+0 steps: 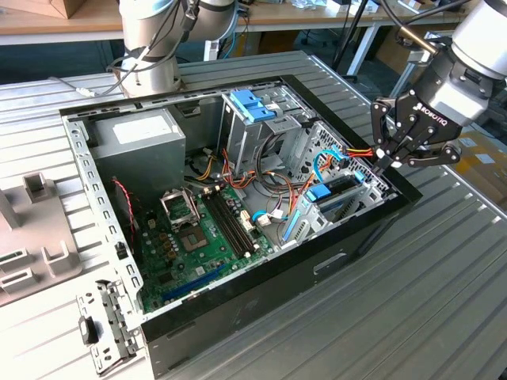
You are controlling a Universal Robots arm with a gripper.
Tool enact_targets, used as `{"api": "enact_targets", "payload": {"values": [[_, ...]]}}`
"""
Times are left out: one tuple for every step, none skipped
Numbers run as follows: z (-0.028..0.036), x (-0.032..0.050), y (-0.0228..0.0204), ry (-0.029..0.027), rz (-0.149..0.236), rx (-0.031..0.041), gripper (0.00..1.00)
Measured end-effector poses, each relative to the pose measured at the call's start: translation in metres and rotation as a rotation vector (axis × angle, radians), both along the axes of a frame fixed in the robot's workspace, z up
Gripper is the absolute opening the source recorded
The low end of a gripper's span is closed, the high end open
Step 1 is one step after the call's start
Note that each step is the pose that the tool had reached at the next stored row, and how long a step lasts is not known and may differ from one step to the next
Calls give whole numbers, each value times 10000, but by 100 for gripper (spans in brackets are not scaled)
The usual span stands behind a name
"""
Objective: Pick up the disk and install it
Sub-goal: 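Insert the first disk wire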
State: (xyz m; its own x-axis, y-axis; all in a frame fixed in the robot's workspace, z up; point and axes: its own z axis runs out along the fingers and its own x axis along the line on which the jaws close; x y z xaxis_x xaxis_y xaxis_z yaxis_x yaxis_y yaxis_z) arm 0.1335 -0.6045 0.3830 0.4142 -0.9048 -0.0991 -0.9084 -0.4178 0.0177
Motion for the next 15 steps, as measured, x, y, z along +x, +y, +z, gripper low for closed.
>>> {"api": "enact_targets", "payload": {"values": [[0, 0, 0, 0, 49, 0, 11], [0, 0, 0, 0, 102, 0, 11], [0, 0, 0, 0, 150, 0, 11], [0, 0, 0, 0, 224, 0, 11], [0, 0, 0, 0, 274, 1, 11], [0, 0, 0, 0, 321, 1, 11], [0, 0, 0, 0, 366, 1, 11], [0, 0, 0, 0, 417, 0, 11], [0, 0, 0, 0, 469, 0, 11], [0, 0, 0, 0, 520, 0, 11], [0, 0, 0, 0, 623, 0, 11], [0, 0, 0, 0, 675, 0, 11], [0, 0, 0, 0, 723, 1, 11], [-1, 0, 0, 0, 786, 1, 11], [0, 0, 0, 0, 834, 0, 11]]}}
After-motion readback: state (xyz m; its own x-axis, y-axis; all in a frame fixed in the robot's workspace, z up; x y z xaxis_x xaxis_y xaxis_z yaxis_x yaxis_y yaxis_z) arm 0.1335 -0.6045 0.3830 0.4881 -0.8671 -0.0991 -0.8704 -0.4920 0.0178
